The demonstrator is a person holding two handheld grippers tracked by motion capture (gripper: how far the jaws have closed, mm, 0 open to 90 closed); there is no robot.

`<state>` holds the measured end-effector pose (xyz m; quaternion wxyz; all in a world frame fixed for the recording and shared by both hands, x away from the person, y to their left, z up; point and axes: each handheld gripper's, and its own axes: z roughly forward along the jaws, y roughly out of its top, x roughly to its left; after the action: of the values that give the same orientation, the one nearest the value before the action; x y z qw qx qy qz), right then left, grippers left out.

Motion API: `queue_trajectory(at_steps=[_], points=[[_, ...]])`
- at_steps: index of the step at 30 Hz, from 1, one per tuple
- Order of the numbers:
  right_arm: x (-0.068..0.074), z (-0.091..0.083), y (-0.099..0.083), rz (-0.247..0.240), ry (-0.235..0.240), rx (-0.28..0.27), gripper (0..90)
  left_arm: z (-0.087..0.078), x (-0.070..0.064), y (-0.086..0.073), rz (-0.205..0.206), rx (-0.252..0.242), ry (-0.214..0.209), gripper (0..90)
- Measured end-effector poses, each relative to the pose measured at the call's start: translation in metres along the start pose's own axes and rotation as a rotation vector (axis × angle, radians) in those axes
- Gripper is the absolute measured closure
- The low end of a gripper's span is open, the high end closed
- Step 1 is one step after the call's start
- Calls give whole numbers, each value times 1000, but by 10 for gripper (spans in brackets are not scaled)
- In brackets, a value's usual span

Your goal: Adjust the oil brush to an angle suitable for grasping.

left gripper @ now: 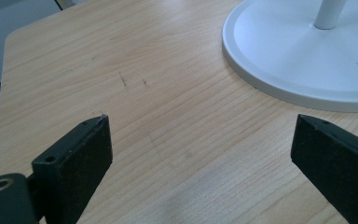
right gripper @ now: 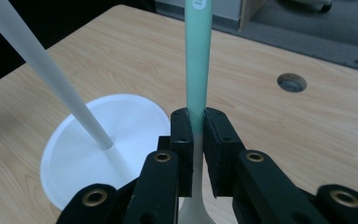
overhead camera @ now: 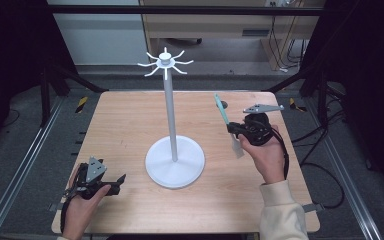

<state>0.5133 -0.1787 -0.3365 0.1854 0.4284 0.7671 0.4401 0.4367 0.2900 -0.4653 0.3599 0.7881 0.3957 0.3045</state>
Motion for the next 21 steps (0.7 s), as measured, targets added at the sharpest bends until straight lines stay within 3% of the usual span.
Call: queue_trajectory(at_steps=[6, 21], points=[[9, -10, 4, -21, 4, -60, 827, 0, -1, 0, 0, -1, 0, 49], [24, -26, 15, -72, -6, -140, 828, 1, 0, 0, -1, -2, -2, 49]])
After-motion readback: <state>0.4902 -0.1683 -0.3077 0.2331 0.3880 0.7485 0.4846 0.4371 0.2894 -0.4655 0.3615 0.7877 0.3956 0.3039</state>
